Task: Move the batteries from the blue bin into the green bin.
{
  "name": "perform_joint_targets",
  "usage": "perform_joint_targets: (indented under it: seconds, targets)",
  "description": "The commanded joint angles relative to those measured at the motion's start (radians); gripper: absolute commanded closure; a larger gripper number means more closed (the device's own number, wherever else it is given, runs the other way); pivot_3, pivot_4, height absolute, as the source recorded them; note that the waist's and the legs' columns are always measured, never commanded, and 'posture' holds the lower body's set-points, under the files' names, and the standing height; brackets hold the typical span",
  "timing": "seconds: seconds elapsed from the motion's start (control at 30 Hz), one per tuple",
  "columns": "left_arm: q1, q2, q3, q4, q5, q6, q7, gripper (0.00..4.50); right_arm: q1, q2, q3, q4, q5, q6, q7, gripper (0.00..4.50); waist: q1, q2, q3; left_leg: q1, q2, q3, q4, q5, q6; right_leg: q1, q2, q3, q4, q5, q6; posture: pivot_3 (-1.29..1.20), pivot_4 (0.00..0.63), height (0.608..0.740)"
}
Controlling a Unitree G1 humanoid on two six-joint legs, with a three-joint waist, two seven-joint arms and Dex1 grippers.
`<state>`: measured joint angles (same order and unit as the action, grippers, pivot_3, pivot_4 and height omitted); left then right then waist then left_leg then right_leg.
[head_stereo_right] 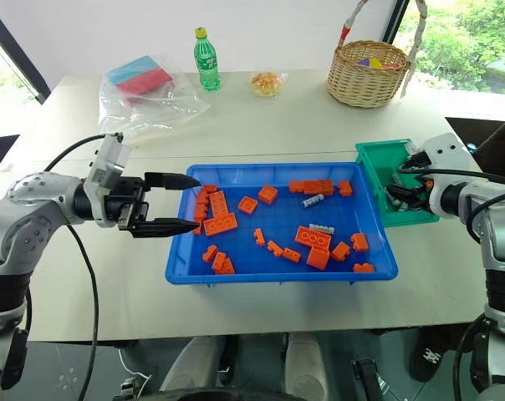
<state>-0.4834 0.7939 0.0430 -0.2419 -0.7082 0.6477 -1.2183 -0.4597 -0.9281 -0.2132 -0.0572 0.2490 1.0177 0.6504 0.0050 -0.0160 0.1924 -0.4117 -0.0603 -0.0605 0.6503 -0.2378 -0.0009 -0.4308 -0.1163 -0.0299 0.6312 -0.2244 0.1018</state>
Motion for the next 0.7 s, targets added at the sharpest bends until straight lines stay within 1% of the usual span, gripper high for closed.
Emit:
perform_joint_targets:
  seconds: [0.03, 0.13, 0.23, 0.37, 0.53, 0.7]
  targets:
    - [-0.023, 0.001, 0.008, -0.009, -0.003, -0.009, -0.002, 0.0, -0.107, -0.045, 0.025, -0.025, 0.01, -0.118, 0.07, 0.53, -0.004, 0.001, 0.0, 0.0, 0.0, 0.0, 0.0, 0.0, 0.0, 0.0, 0.0, 0.0, 0.0, 0.0, 0.0, 0.0, 0.15, 0.693]
    - [-0.029, -0.001, 0.005, -0.007, -0.002, -0.008, -0.001, 0.0, -0.185, -0.04, 0.091, -0.03, 0.041, -0.188, 0.173, 0.53, -0.015, 0.001, 0.001, 0.0, 0.0, 0.0, 0.0, 0.0, 0.0, 0.0, 0.001, 0.0, 0.0, 0.0, 0.001, 0.0, 0.15, 0.693]
    - [-0.038, -0.003, 0.002, -0.006, 0.0, -0.006, 0.002, 0.0, -0.228, -0.039, 0.176, -0.024, 0.05, -0.235, 0.28, 0.53, -0.017, 0.001, 0.001, 0.0, 0.0, -0.001, 0.0, 0.0, 0.0, 0.0, 0.001, 0.0, 0.0, 0.001, 0.001, 0.0, 0.15, 0.693]
    - [-0.049, -0.004, 0.008, -0.013, -0.003, 0.001, 0.013, 0.0, -0.177, -0.081, 0.286, -0.054, 0.014, -0.344, 0.412, 0.53, -0.013, 0.001, 0.001, 0.0, 0.0, -0.001, 0.0, 0.0, 0.0, 0.0, 0.001, 0.0, 0.0, 0.001, 0.002, 0.0, 0.15, 0.693]
    - [-0.038, 0.004, 0.018, -0.027, -0.011, 0.008, 0.023, 0.0, -0.092, -0.108, 0.33, -0.016, -0.052, -0.502, 0.462, 0.53, -0.014, 0.0, 0.001, 0.0, 0.0, 0.0, 0.0, 0.0, 0.0, 0.0, -0.001, 0.0, -0.001, 0.001, 0.002, 0.0, 0.15, 0.693]
    - [-0.023, 0.007, 0.03, -0.043, -0.02, 0.017, 0.038, 0.0, -0.032, -0.09, 0.331, 0.028, -0.094, -0.573, 0.454, 0.53, -0.016, 0.001, 0.001, 0.0, 0.0, 0.0, 0.001, 0.0, 0.0, 0.0, 0.0, 0.0, 0.0, 0.001, 0.002, 0.0, 0.15, 0.693]
